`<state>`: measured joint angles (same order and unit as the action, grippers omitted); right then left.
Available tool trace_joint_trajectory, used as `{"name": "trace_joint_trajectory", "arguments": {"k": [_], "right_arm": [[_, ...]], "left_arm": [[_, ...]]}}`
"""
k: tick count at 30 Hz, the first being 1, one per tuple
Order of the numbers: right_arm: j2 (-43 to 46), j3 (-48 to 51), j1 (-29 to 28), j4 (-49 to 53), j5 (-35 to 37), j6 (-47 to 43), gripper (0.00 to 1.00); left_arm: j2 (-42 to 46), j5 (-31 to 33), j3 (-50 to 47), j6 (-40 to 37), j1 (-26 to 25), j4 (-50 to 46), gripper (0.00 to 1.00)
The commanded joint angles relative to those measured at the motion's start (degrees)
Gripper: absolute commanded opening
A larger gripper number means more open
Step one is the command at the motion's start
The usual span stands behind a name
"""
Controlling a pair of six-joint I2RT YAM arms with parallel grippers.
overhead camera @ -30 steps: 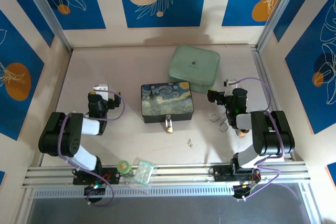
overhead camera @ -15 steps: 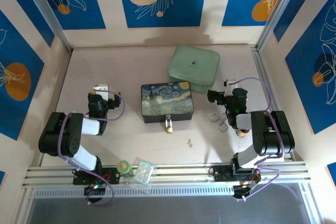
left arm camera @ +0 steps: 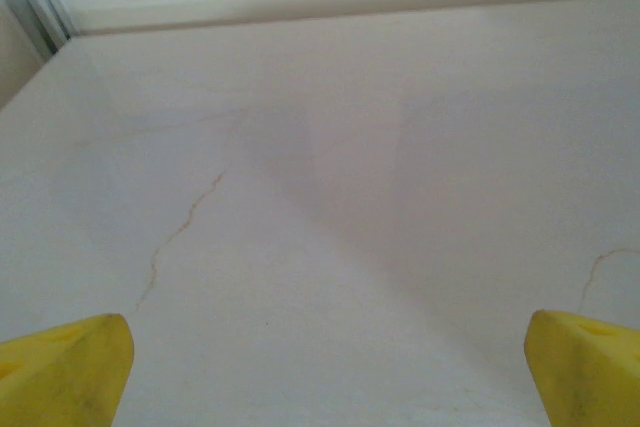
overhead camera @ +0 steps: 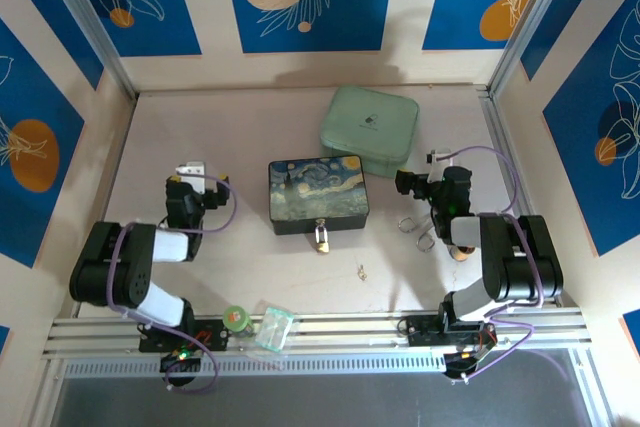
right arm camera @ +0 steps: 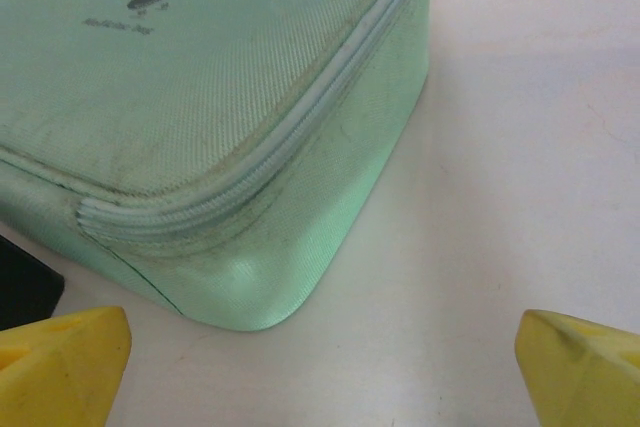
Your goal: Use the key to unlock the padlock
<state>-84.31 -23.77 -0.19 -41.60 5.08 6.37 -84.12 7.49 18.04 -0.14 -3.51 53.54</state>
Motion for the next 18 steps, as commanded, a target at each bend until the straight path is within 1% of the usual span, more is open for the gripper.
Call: {"name": "trace_joint_trajectory", "arguments": {"k": [1, 3, 5, 6, 8, 9, 10, 11, 12, 14, 16, 17, 18], "right_arm": [[5.4, -1.8, -0.1, 4.3, -0.4, -1.3, 0.99], [8.3, -1.9, -1.1, 6.4, 0.8, -1.9, 0.99], [11.8, -3.1, -1.9, 10.8, 2.6, -0.6, 0.99], [14.0, -4.8, -2.0, 15.4, 2.7, 1.9, 0.99], [17.6, -9.8, -1.5, 27.9, 2.5, 9.7, 0.99], [18.8, -12.2, -1.3, 34.0, 2.3, 14.5, 0.99], [19.4, -13.7, -0.9, 37.7, 1.4, 17.6, 0.99], [19.5, -14.9, -0.4, 39.7, -0.9, 18.6, 0.99], [19.5, -16.0, 0.2, 41.5, -5.0, 19.1, 0.99], [19.7, -17.8, 0.9, 44.7, -12.0, 20.4, 0.99], [20.3, -18.8, 0.4, 47.5, -17.4, 20.8, 0.99], [20.7, -19.1, -0.3, 49.5, -18.1, 21.0, 0.99], [21.1, -19.6, -1.5, 52.1, -17.8, 21.1, 0.99]], "left_arm": [[7.8, -0.3, 1.2, -0.6, 0.2, -6.6, 1.00], [12.9, 0.8, 1.9, 0.4, 0.2, -10.6, 1.00], [18.0, 2.5, 3.0, 3.9, 0.2, -15.1, 1.00], [20.7, 3.6, 4.0, 7.5, 0.2, -18.4, 1.00], [25.5, 4.1, 6.6, 16.6, 0.2, -26.5, 0.99], [27.4, 3.1, 7.7, 20.8, 0.2, -30.1, 1.00], [28.9, 2.3, 8.2, 24.9, 0.2, -32.2, 1.00], [30.0, 1.4, 8.0, 28.9, 0.2, -33.1, 1.00], [30.9, -1.0, 7.4, 32.8, 0.3, -32.9, 1.00], [32.1, -7.4, 6.9, 36.3, 0.2, -32.0, 1.00], [32.6, -10.5, 8.7, 43.0, 0.0, -38.5, 1.00], [32.4, -12.1, 10.0, 44.5, -0.5, -41.9, 1.00], [31.9, -13.7, 11.7, 44.4, -1.7, -45.5, 1.00]]}}
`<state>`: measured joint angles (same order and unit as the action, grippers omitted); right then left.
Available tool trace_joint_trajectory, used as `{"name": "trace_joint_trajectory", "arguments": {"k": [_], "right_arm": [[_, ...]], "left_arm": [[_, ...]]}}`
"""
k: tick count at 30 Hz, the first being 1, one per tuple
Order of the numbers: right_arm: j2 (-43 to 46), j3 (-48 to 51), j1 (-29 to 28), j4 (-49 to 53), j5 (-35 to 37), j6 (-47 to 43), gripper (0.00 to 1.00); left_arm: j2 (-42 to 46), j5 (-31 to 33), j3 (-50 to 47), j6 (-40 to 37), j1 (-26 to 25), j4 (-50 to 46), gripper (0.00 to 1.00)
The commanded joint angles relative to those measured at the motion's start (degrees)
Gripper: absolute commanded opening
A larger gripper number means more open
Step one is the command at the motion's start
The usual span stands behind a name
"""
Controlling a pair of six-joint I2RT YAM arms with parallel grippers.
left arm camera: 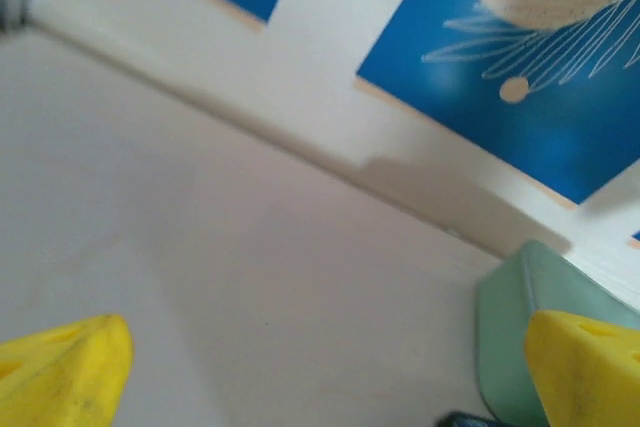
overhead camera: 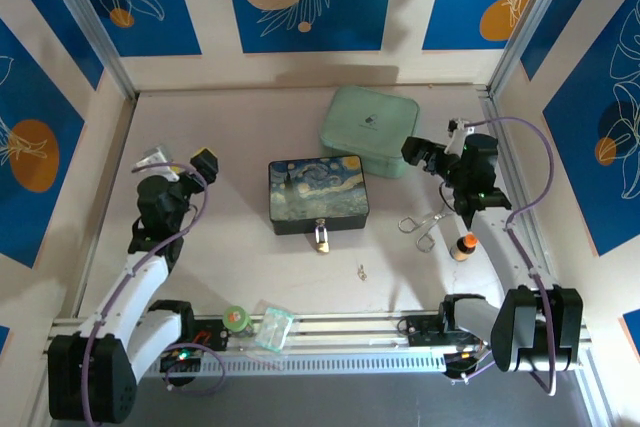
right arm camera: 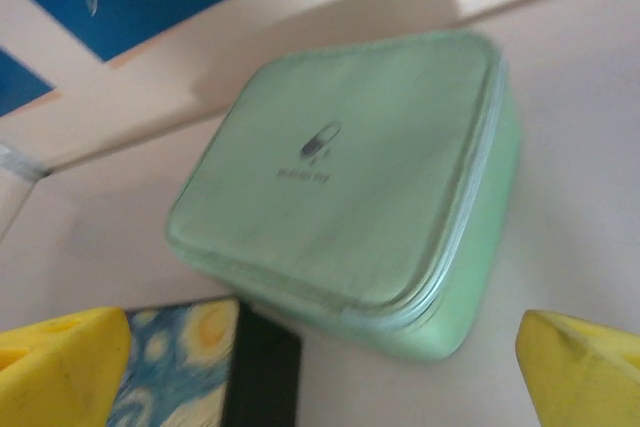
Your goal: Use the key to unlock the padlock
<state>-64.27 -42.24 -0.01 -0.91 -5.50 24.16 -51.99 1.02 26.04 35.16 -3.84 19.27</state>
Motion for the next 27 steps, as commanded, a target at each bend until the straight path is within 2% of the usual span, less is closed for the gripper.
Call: {"name": "trace_joint_trajectory", "arguments": {"k": [1, 4, 7, 11, 16, 21, 27], "right_arm": [[1.2, -1.8, -3.1, 14.6, -6.2, 3.0, 0.99], [1.7, -3.1, -8.0, 23.9, -2.5, 2.3, 1.00], [2.6, -2.6, -14.0, 29.4, -0.5, 2.7, 0.97], [4.7, -0.5, -24.8, 34.0, 6.9, 5.8, 0.92], [5.9, 4.8, -35.8, 34.2, 11.2, 12.4, 0.82], [4.6, 8.0, -41.8, 32.9, 12.3, 18.0, 0.64], [1.5, 9.2, -46.6, 33.4, 14.9, 21.9, 0.51]], "left_arm": [[-0.8, -7.4, 5.8, 8.0, -2.8, -16.1, 1.00], [-2.1, -4.8, 11.6, 5.3, -9.1, -26.6, 1.00], [-4.3, -1.6, 15.5, 4.8, -17.4, -32.2, 1.00], [-8.8, 0.7, 18.9, 6.3, -27.5, -36.0, 1.00], [-11.8, 5.9, 20.4, 8.6, -38.2, -38.0, 1.00], [-14.1, 6.2, 19.2, 13.1, -44.6, -35.2, 0.99], [-18.6, 9.7, 18.3, 17.3, -50.1, -31.6, 0.98]]}}
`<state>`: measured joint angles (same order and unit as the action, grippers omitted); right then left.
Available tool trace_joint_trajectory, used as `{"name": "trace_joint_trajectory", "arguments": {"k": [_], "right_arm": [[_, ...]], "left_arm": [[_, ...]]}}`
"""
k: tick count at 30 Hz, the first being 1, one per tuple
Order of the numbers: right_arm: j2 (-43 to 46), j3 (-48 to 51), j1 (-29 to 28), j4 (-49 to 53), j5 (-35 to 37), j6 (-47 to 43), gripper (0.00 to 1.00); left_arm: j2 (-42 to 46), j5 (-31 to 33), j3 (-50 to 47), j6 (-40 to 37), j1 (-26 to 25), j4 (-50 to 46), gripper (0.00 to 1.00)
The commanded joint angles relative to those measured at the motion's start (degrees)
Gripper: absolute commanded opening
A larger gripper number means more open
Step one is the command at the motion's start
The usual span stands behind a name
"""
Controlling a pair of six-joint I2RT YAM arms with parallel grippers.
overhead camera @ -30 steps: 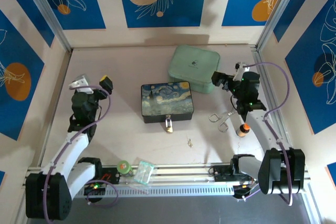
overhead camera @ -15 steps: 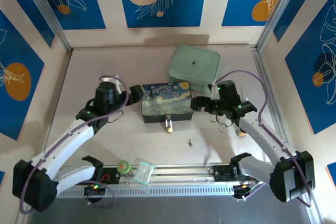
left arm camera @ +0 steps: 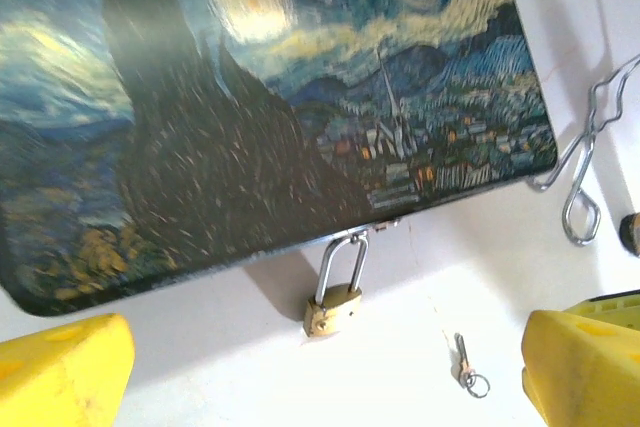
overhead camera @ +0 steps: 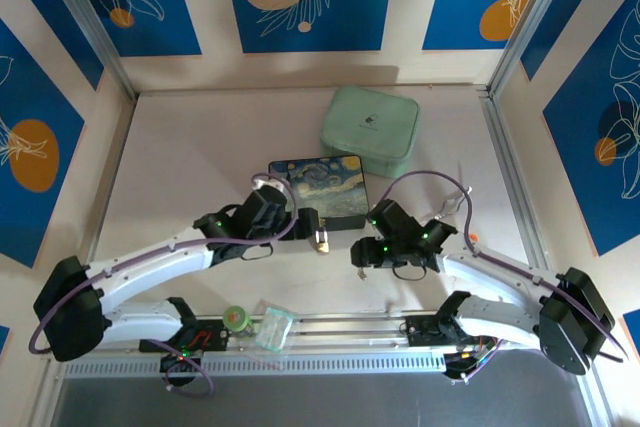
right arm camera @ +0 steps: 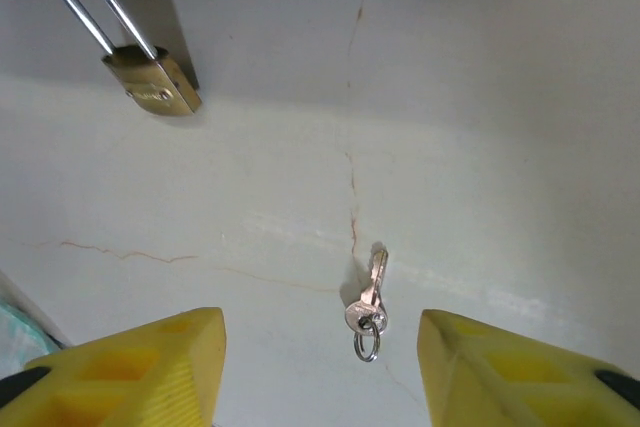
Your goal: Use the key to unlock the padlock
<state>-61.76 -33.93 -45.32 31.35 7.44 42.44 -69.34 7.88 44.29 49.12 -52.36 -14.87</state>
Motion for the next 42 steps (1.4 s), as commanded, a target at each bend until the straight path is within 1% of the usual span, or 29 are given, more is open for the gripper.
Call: {"name": "trace_joint_trajectory", "arguments": {"k": [1, 4, 8, 10, 11, 17, 22, 26, 30, 32, 35, 36, 38, 40, 42], "right_arm": [[-1.6, 1.3, -1.9, 0.8, 2.1, 4.3, 0.50], [-3.3, 1.9, -3.3, -0.5, 2.0, 5.2, 0.49], [-6.0, 1.4, -5.0, -0.9, 2.1, 6.0, 0.43], [-7.5, 1.0, -5.9, -0.9, 2.1, 6.2, 0.35], [-8.1, 0.8, -6.3, -0.8, 2.1, 6.2, 0.34], [-11.0, -1.1, -9.0, 3.3, 5.4, 8.1, 0.33], [-12.5, -0.5, -8.8, 1.3, 5.6, 7.6, 0.32], [-13.8, -1.2, -8.5, 0.6, 6.3, 6.8, 0.29], [-15.3, -0.9, -8.0, -1.1, 6.1, 6.1, 0.23], [-15.7, -0.4, -7.6, -2.6, 5.1, 5.4, 0.14], [-15.7, -0.2, -7.1, -3.1, 4.4, 4.9, 0.10], [-15.4, -0.1, -7.0, -2.9, 4.4, 4.5, 0.07], [-14.4, 0.1, -6.4, -3.0, 4.0, 3.5, 0.06], [-12.7, 0.4, -5.4, -3.0, 2.5, 1.8, 0.05], [-10.7, 0.7, -4.3, -3.4, 0.4, -0.4, 0.03]], "left_arm": [[-1.9, 3.2, 0.0, 4.1, -2.4, 3.1, 0.98], [-2.9, 4.7, 0.5, 4.7, -4.0, 3.5, 0.98], [-3.4, 4.7, 1.0, 5.1, -4.5, 3.2, 0.98], [-3.4, 4.9, 1.0, 5.3, -4.5, 2.9, 0.98], [-3.3, 5.1, 1.0, 5.4, -4.5, 2.8, 0.98], [-2.4, 6.3, 0.4, 5.5, -4.5, 2.6, 0.98], [-2.3, 7.0, -0.3, 5.6, -4.5, 3.2, 0.98], [-2.4, 7.0, -0.8, 5.7, -4.5, 3.7, 0.98], [-2.7, 7.1, -1.1, 5.8, -4.5, 3.7, 0.98], [-2.8, 7.0, -1.3, 5.8, -4.5, 3.9, 0.98], [-2.8, 7.1, -1.7, 6.0, -4.5, 4.2, 0.98], [-2.9, 7.2, -1.9, 6.0, -4.5, 4.3, 0.98], [-3.1, 7.5, -2.1, 6.0, -4.5, 4.3, 0.98], [-3.4, 7.0, -2.2, 5.8, -4.5, 5.0, 0.95], [-3.5, 5.1, -3.0, 5.9, -4.5, 8.1, 0.85]]}}
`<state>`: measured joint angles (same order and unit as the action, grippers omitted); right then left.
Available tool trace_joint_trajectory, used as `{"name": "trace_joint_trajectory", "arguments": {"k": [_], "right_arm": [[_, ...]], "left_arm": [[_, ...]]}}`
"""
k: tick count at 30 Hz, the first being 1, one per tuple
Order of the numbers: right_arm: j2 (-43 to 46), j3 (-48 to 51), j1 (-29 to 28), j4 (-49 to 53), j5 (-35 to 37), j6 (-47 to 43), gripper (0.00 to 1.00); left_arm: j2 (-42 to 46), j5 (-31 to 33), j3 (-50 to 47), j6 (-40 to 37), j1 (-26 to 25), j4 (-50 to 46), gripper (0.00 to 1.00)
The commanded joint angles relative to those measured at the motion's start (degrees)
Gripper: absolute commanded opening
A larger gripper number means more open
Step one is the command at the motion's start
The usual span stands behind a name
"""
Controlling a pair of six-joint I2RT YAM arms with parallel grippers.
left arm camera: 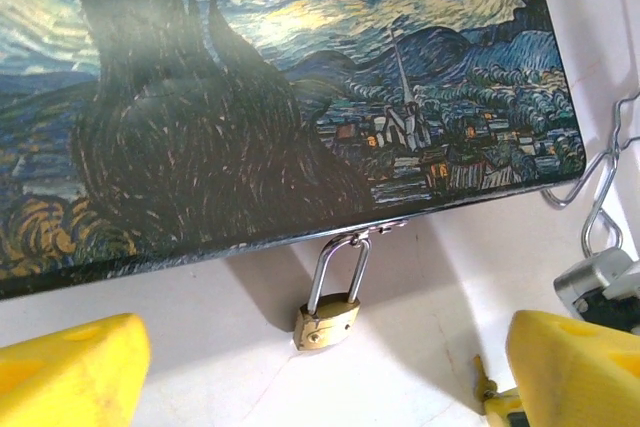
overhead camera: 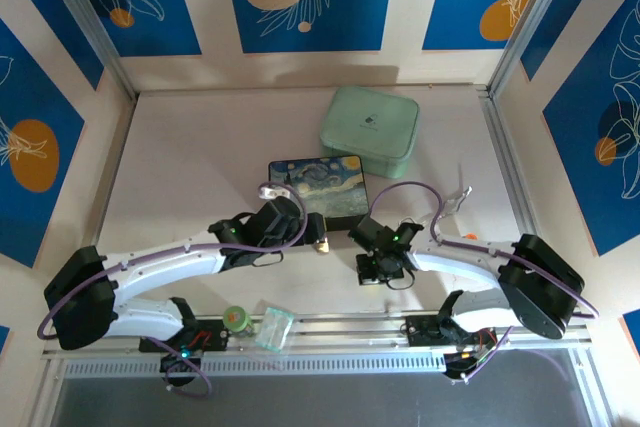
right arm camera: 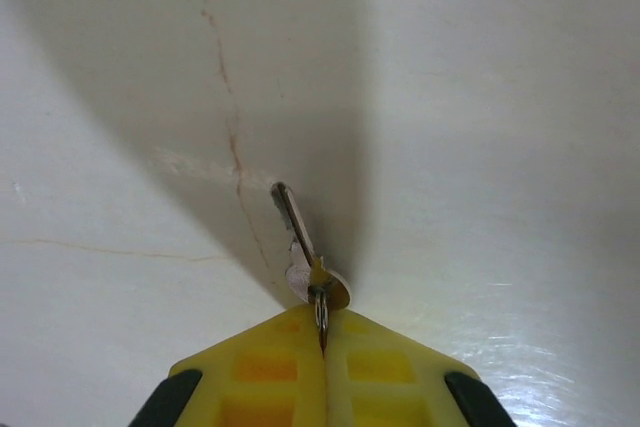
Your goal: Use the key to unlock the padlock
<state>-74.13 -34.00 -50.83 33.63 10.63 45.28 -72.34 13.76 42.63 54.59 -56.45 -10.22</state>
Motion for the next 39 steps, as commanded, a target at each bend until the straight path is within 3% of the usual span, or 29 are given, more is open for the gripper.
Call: {"name": "trace_joint_trajectory", "arguments": {"k": [1, 4, 13, 16, 20, 27, 35, 38, 39], "right_arm": [[2.6, 0.9, 1.7, -6.3, -4.2, -4.8, 0.03], [4.5, 0.6, 2.8, -7.0, -7.2, -8.6, 0.03], [7.7, -4.4, 3.1, -7.0, -13.5, -17.2, 0.03], [8.6, -6.0, 3.2, -8.0, -16.5, -18.7, 0.03], [8.3, -9.0, 3.4, -7.2, -18.4, -20.4, 0.03], [6.5, -13.0, 5.0, -6.8, -19.9, -20.4, 0.03], [4.0, -14.2, 6.0, -8.1, -21.5, -20.3, 0.03], [3.4, -14.2, 6.0, -8.2, -21.7, -20.5, 0.03], [3.1, -14.1, 6.0, -8.3, -21.9, -20.5, 0.03]], "left_arm": [[-0.4, -2.3, -2.2, 0.6, -0.4, 6.8, 0.80], [-1.2, -5.8, -4.0, 3.4, -0.4, 15.3, 0.76], [-2.4, -7.8, -5.1, 14.3, -0.4, 21.6, 0.78], [-2.3, -7.6, -7.4, 17.8, -0.4, 25.4, 0.75], [-2.4, -7.7, -8.5, 18.5, -0.4, 26.2, 0.64], [-2.1, -8.2, -9.8, 17.8, -1.2, 28.8, 0.58], [-3.4, -9.4, -10.0, 17.6, -1.3, 30.0, 0.44], [-2.6, -7.7, -10.6, 18.5, -1.3, 29.0, 0.45], [-2.1, -7.0, -10.9, 18.9, -1.3, 28.7, 0.50]]}}
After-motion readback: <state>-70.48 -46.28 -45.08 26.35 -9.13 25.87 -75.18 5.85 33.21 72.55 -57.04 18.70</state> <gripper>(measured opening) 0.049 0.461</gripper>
